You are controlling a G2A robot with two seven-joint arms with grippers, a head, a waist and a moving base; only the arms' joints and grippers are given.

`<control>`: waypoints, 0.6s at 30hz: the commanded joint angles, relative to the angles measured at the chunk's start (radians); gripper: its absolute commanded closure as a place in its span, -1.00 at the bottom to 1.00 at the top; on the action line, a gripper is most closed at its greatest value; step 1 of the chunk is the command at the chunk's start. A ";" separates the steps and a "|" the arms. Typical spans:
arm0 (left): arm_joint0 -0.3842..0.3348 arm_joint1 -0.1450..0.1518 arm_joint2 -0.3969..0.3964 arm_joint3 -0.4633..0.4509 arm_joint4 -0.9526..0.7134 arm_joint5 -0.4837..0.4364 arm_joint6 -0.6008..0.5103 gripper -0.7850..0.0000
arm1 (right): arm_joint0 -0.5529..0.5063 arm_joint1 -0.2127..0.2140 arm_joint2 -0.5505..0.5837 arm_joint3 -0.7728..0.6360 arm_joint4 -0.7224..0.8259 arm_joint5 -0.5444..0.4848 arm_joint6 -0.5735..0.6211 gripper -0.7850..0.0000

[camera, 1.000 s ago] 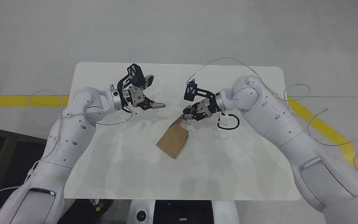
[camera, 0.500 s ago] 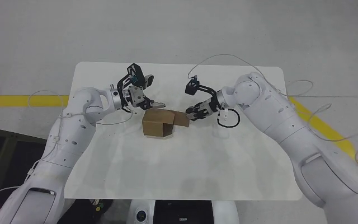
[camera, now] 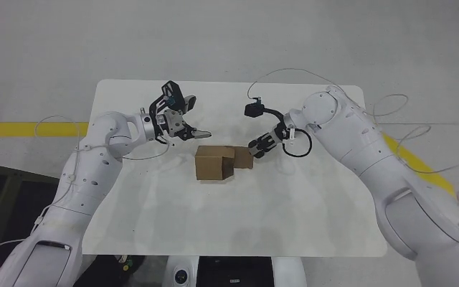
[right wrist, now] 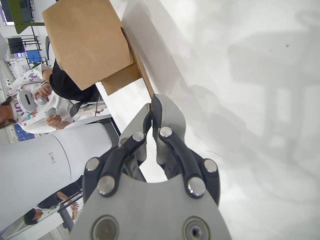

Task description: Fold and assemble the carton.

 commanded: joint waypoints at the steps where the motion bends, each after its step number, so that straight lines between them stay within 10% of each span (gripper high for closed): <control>1: 0.000 0.000 -0.001 0.001 -0.003 -0.001 0.001 -1.00 | 0.005 -0.008 -0.005 0.023 -0.005 0.022 0.001 1.00; 18: 0.007 0.002 -0.009 -0.006 -0.005 -0.001 -0.003 -1.00 | 0.020 -0.057 -0.004 0.131 -0.032 0.044 -0.063 0.25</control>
